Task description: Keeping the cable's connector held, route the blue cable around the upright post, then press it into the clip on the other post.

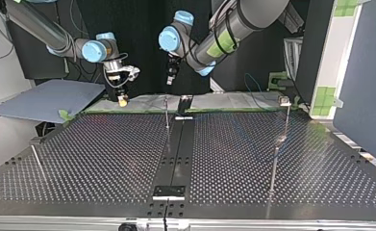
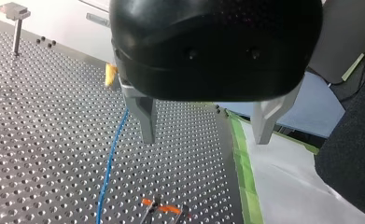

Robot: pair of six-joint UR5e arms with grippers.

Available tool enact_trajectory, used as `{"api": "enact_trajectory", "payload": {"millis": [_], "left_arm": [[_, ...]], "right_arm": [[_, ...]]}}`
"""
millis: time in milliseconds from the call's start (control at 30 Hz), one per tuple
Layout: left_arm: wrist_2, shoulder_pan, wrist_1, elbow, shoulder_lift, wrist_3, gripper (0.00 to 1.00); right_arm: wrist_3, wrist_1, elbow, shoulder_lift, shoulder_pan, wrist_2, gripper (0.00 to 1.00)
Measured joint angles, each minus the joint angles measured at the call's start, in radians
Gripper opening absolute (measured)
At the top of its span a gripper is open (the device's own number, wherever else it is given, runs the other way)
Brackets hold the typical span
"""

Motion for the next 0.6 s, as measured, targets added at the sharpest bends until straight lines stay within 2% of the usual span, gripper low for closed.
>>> {"api": "enact_trajectory", "payload": {"millis": [167,433,600], "left_arm": [[-0.001,0.007,-0.002,-0.001,0.000,-0.013,1.00],[-0.002,0.030,-0.016,-0.017,0.001,-0.044,1.00],[0.004,0.060,-0.005,-0.051,0.008,-0.051,1.00]], "right_arm": [[0.004,-0.040,0.050,-0.030,0.007,0.002,0.00],[-0.012,-0.037,0.092,-0.037,0.033,0.004,0.00],[-0.009,-0.064,0.126,-0.038,0.040,0.011,0.00]]}}
